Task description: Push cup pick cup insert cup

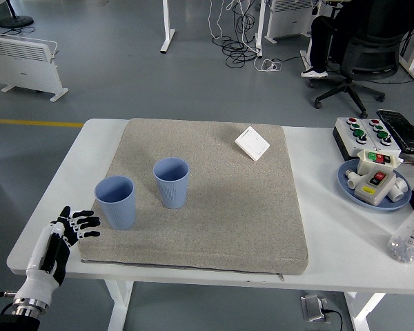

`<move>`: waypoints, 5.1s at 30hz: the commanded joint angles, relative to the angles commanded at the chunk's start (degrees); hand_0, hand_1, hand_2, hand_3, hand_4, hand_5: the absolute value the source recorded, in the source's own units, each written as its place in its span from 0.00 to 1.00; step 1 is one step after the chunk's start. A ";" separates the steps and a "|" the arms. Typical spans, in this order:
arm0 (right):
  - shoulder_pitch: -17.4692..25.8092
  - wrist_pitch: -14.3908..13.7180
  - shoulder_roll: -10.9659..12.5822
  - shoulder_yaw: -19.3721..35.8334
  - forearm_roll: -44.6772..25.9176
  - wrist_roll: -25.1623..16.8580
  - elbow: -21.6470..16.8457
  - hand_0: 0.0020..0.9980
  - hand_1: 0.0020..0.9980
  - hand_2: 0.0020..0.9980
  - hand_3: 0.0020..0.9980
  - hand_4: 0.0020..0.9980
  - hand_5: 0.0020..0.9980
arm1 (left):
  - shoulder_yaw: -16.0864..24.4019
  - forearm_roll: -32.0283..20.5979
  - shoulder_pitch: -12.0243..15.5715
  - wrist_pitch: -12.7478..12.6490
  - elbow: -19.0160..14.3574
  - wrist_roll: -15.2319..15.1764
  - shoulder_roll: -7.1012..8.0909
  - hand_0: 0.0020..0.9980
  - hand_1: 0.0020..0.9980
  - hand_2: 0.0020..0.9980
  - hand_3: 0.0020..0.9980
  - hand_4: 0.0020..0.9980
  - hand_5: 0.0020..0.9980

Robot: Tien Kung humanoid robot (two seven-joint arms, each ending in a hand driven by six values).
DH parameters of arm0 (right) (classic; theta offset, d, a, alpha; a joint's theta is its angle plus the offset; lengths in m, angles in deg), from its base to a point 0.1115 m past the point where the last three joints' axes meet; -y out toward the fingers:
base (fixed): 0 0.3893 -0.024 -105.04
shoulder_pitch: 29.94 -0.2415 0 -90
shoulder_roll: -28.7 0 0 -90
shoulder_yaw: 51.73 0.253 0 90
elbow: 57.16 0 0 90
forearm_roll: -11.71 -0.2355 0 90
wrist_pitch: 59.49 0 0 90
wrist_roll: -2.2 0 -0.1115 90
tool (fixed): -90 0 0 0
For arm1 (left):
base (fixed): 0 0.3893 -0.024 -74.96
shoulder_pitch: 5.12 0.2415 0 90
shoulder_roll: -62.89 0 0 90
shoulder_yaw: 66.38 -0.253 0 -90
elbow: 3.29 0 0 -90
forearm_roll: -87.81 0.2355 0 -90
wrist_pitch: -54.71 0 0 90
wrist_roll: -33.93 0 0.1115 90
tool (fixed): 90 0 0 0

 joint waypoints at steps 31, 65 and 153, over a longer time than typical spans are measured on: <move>-0.53 0.06 -0.12 0.10 -0.26 0.06 0.00 0.75 0.62 0.62 0.56 0.07 0.45 | -4.97 4.21 -8.15 1.01 8.88 2.15 1.14 0.72 0.63 0.57 0.54 0.60 1.00; -0.62 -0.01 -0.28 -0.03 -0.38 0.12 0.00 0.75 0.62 0.62 0.56 0.07 0.45 | -7.20 7.77 -17.63 -1.19 20.86 -0.43 2.05 0.75 0.64 0.57 0.55 0.61 1.00; -0.75 0.19 -0.48 -2.45 -1.38 0.22 0.00 0.75 0.63 0.63 0.56 0.07 0.45 | -21.35 7.84 -44.31 0.63 50.73 -1.24 6.67 0.84 0.66 0.57 0.54 0.59 1.00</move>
